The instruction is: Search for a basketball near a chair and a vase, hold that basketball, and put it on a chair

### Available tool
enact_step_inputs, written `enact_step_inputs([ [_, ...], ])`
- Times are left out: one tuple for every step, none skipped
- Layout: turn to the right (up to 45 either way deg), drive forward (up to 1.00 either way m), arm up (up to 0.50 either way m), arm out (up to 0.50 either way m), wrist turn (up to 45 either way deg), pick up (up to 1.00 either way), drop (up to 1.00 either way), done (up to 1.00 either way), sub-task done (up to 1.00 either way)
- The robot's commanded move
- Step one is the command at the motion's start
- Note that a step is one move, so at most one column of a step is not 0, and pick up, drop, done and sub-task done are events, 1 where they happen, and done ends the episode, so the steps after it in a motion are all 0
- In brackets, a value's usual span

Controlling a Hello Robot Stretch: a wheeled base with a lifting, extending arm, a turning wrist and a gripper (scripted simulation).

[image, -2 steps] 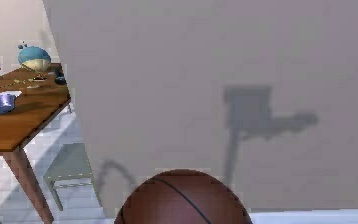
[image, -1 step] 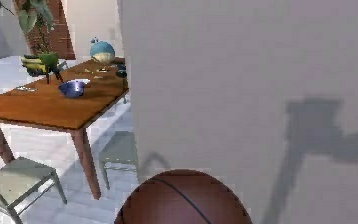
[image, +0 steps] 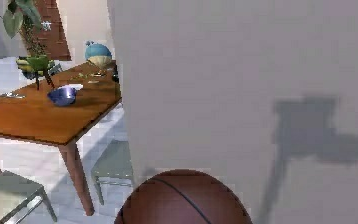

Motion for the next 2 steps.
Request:
enact_step_inputs([
  [-30.0,0.00,0.00,0.00,0.0,0.00,0.00,0.00,0.00],
  [0.0,0.50,0.00,0.00,0.0,0.00,0.00,0.00,0.00],
])
